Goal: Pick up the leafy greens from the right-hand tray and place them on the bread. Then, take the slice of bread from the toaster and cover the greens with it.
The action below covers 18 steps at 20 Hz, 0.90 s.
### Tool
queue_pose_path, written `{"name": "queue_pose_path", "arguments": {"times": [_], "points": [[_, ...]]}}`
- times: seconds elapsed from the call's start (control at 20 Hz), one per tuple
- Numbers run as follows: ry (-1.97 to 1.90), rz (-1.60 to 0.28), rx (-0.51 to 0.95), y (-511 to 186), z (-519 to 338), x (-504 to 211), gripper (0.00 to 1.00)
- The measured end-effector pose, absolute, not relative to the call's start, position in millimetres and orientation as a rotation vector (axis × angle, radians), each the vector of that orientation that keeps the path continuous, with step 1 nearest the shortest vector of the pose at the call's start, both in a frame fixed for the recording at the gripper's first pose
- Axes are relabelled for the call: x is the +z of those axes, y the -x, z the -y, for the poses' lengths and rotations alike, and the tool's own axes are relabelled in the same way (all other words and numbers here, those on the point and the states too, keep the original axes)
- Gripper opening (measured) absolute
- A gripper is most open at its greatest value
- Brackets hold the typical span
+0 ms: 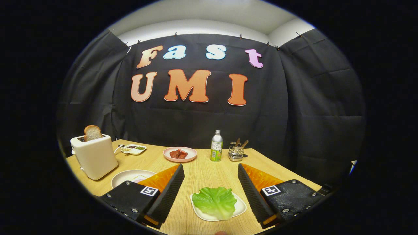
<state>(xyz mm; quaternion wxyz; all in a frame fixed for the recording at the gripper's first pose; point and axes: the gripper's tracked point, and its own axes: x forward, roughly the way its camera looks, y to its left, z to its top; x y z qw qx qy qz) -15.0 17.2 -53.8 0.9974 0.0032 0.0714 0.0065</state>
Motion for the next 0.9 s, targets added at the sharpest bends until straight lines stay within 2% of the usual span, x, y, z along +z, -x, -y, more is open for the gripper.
{"name": "queue_pose_path", "arguments": {"times": [0.9], "points": [[-0.014,-0.173,0.006,18.0,-12.0,-62.2,0.99]]}}
